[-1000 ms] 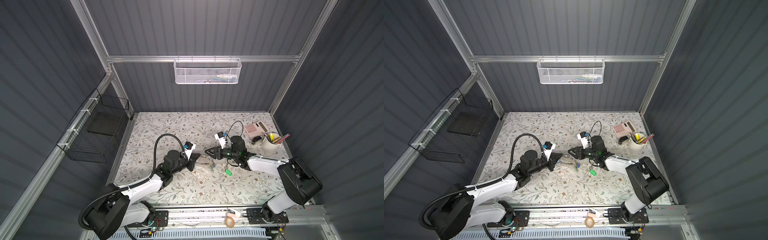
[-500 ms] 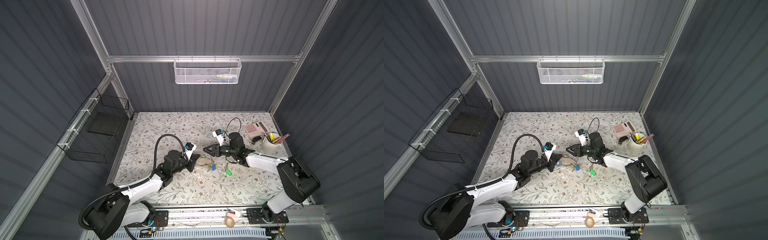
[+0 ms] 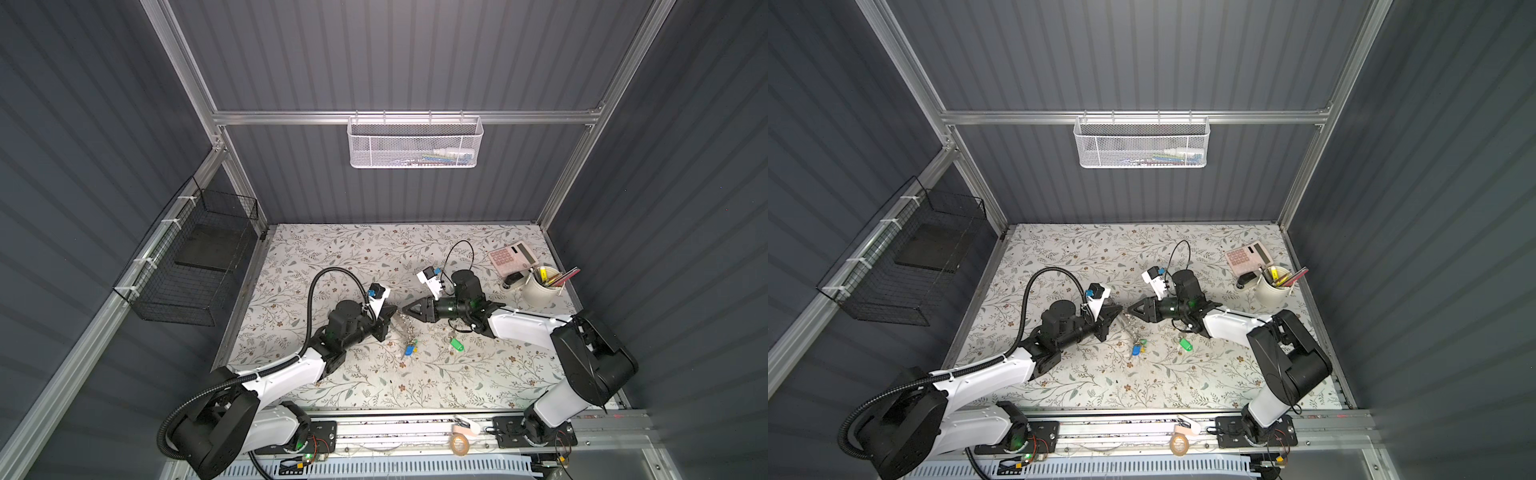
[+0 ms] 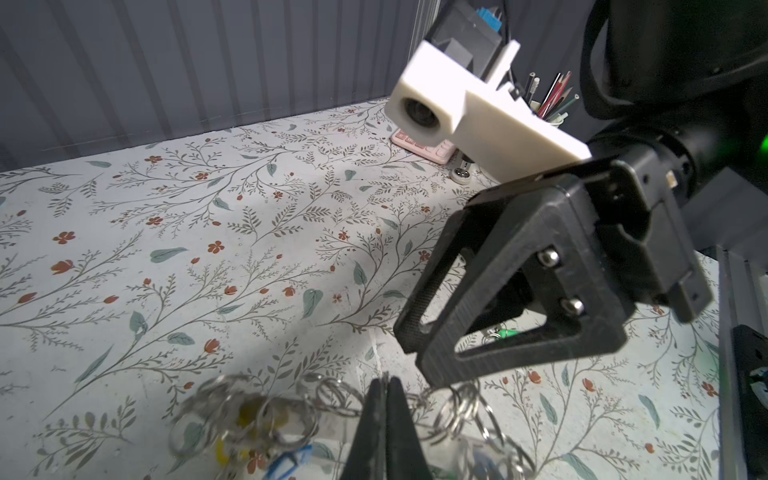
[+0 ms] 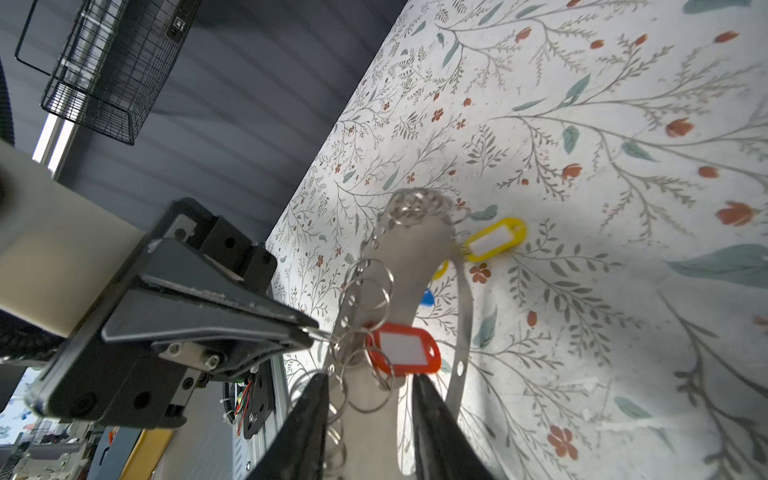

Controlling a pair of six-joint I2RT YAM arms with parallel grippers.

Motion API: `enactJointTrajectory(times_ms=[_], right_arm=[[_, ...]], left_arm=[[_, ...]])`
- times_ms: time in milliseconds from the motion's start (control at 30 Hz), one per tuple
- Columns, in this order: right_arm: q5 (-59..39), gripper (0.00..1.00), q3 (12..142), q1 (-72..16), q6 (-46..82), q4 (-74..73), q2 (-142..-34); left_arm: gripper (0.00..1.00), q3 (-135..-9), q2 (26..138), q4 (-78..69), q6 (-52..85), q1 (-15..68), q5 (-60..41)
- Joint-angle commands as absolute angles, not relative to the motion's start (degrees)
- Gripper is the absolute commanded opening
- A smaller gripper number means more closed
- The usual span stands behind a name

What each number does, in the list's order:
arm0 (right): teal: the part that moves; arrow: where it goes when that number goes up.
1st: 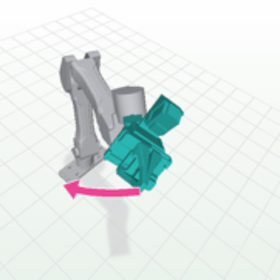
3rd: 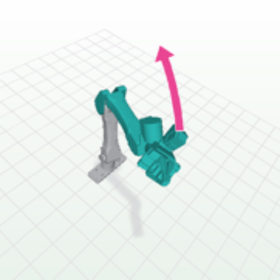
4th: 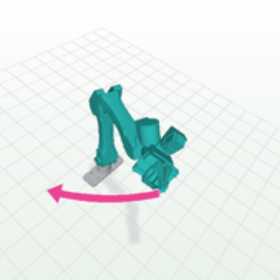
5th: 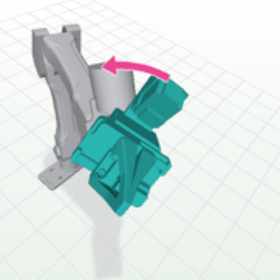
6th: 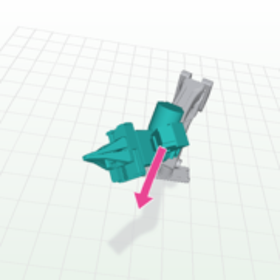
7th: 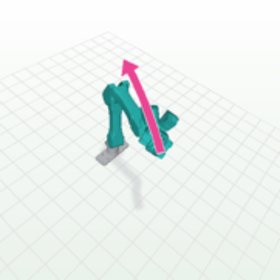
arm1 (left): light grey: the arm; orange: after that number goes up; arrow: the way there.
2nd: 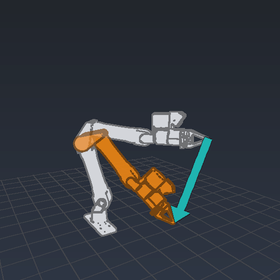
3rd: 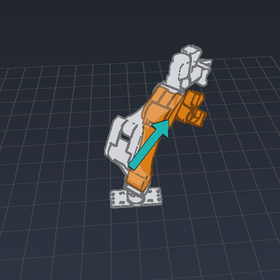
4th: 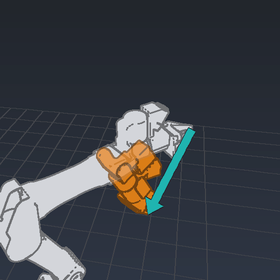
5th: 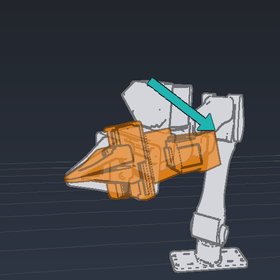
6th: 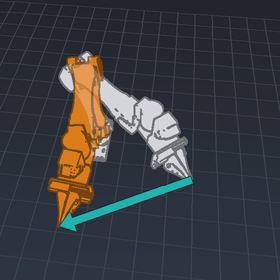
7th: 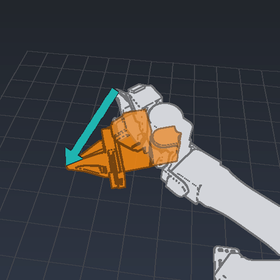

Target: Put the keys on the keyring

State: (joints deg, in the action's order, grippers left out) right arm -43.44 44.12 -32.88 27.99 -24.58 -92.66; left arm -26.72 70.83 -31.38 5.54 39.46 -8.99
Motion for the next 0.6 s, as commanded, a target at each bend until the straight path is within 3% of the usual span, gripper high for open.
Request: enactJointTrajectory(times_ms=[0, 233, 567], right_arm=[[-45.19, 0.37, 44.06, -33.4, 27.54, -25.07, -93.6], [-49.26, 0.35, 42.46, -30.4, 34.3, -35.33, -95.14], [-47.96, 0.33, 41.75, -31.26, 29.95, -32.94, -93.06]], left_arm=[[0.0, -28.96, 70.39, -35.09, 5.21, 39.81, -9.14], [0.0, -28.75, 70.89, -35.15, 4.16, 39.81, -13.06], [0.0, -29.72, 71.97, -35.82, 2.46, 39.81, -18.41]])
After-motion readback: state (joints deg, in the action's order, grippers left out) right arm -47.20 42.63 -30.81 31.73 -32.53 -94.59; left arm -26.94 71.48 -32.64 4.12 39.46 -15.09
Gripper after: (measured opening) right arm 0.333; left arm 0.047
